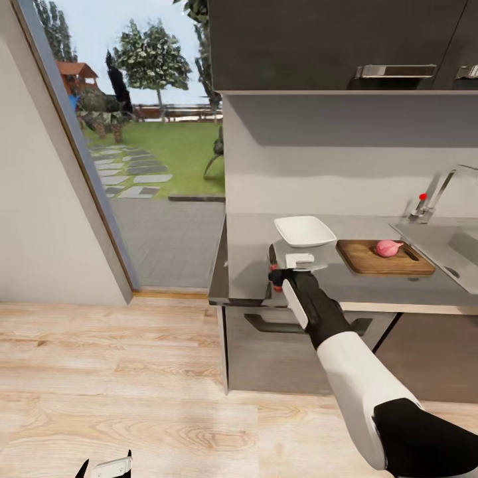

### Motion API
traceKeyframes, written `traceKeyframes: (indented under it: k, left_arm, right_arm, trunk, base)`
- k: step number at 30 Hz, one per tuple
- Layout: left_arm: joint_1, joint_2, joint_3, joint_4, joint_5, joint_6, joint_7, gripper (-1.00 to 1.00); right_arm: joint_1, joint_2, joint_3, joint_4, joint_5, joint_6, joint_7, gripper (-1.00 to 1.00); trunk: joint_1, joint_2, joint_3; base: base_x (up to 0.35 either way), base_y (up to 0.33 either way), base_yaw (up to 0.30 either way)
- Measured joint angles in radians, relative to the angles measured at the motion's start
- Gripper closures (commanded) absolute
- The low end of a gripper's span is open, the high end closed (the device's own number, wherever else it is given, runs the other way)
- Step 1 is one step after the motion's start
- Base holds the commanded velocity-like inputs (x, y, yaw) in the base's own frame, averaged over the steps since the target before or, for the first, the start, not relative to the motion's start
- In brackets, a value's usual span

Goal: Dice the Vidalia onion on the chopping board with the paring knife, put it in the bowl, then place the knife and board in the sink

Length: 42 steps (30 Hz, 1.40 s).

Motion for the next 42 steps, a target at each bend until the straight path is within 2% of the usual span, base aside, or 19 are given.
traceKeyframes:
  k: [3, 6, 34, 35, 42]
  left_arm:
    - [0.000, 0.000, 0.000, 0.000, 0.000, 0.000, 0.000, -1.00]
    - [0.000, 0.000, 0.000, 0.000, 0.000, 0.000, 0.000, -1.00]
    - [0.000, 0.000, 0.000, 0.000, 0.000, 0.000, 0.000, -1.00]
    - [0.000, 0.000, 0.000, 0.000, 0.000, 0.000, 0.000, -1.00]
    - [0.000, 0.000, 0.000, 0.000, 0.000, 0.000, 0.000, -1.00]
  right_arm:
    - [0.000, -0.007, -0.001, 0.050, -0.006, -0.060, 0.001, -1.00]
    - [0.000, -0.008, -0.002, 0.055, -0.004, -0.071, 0.000, -1.00]
    - [0.000, -0.007, 0.002, 0.058, 0.001, -0.077, -0.002, -1.00]
    - [0.000, -0.007, 0.002, 0.058, 0.001, -0.077, -0.002, 1.00]
    - [0.000, -0.007, 0.003, 0.059, -0.003, -0.079, -0.001, 1.00]
  trunk:
    - [0.000, 0.000, 0.000]
    - [0.000, 0.000, 0.000]
    - [0.000, 0.000, 0.000]
    - [0.000, 0.000, 0.000]
    - [0.000, 0.000, 0.000]
  base:
    - [0.000, 0.000, 0.000]
    - [0.000, 0.000, 0.000]
    - [0.000, 0.000, 0.000]
    - [0.000, 0.000, 0.000]
    - [0.000, 0.000, 0.000]
